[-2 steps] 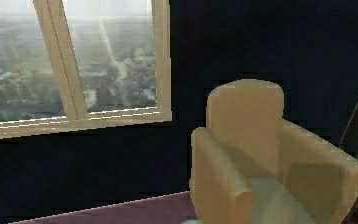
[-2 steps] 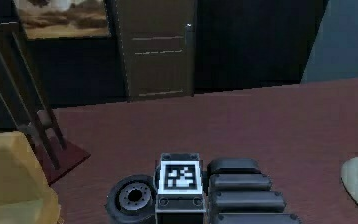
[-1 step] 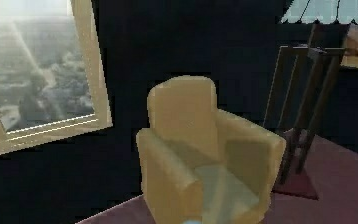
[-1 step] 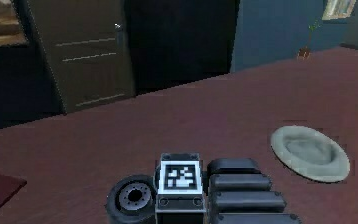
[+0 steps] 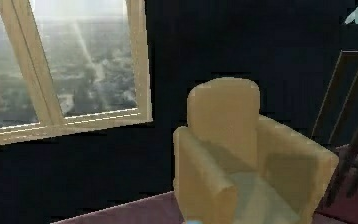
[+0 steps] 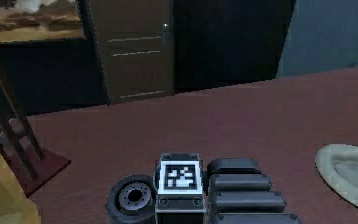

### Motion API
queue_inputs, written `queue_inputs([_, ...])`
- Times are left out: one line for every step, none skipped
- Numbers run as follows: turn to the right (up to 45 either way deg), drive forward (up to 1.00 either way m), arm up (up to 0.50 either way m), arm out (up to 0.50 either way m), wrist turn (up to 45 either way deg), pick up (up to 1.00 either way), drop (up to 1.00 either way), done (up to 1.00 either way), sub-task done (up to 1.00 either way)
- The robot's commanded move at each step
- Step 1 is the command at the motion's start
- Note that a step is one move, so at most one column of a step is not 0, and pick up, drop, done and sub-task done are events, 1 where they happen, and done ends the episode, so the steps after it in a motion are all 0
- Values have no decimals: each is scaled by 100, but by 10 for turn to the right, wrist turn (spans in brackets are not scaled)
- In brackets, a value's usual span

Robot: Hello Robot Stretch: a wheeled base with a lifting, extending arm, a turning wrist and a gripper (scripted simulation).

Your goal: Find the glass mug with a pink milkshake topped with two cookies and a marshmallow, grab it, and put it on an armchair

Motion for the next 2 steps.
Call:
queue_inputs([90,0,0,0,0,0,0,0,0])
queue_inputs([-60,0,0,0,0,0,0,0,0])
